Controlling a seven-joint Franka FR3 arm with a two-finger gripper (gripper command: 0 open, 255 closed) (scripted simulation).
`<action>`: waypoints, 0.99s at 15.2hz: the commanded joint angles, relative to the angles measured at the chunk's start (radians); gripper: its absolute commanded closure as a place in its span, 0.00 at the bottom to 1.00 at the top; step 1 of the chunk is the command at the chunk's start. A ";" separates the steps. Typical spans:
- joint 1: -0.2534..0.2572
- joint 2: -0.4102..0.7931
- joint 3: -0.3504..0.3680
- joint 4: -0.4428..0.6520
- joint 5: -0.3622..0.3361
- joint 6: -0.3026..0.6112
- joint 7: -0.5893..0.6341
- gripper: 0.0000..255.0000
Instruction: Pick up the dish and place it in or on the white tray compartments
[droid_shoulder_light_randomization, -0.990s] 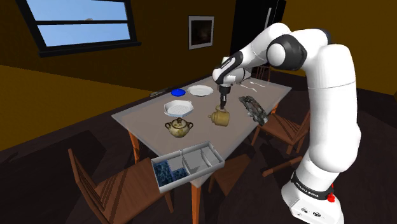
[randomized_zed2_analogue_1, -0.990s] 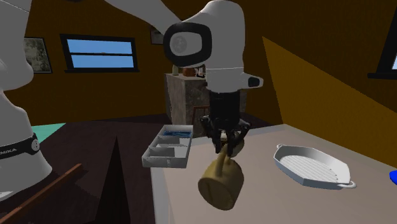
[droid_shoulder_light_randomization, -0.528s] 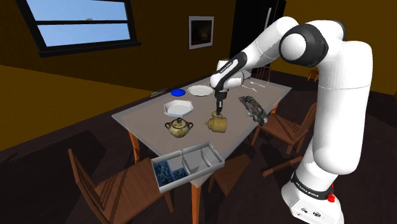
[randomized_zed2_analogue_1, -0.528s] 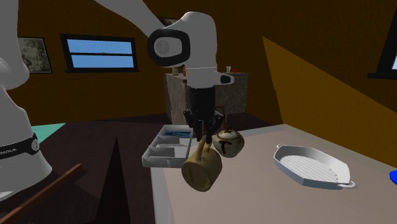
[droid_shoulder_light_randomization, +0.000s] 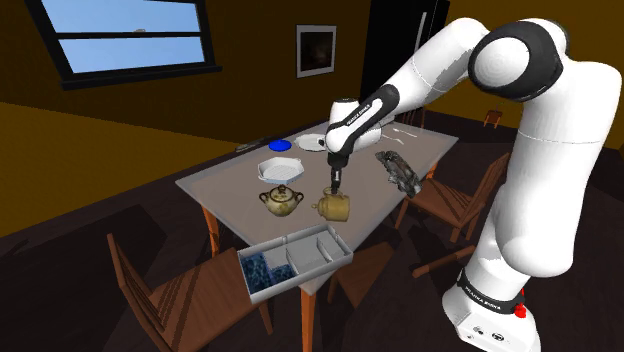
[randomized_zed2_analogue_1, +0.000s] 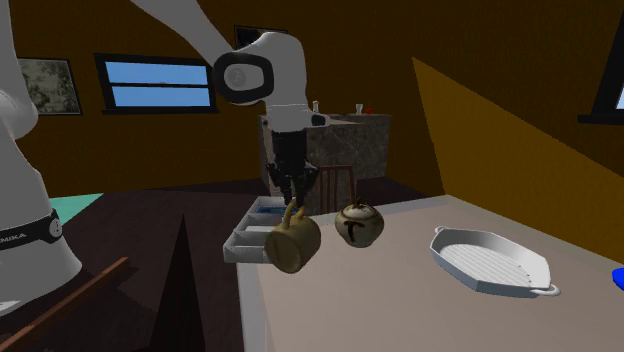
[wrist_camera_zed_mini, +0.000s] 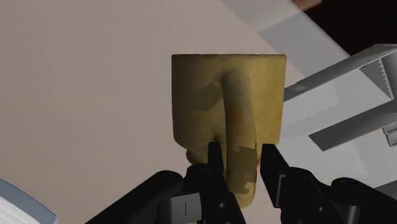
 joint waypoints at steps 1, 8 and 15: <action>0.036 -0.038 0.015 -0.050 -0.024 0.015 0.067 1.00; 0.138 -0.112 0.086 -0.142 -0.079 0.037 0.283 1.00; 0.202 -0.101 0.145 -0.178 -0.091 0.083 0.414 1.00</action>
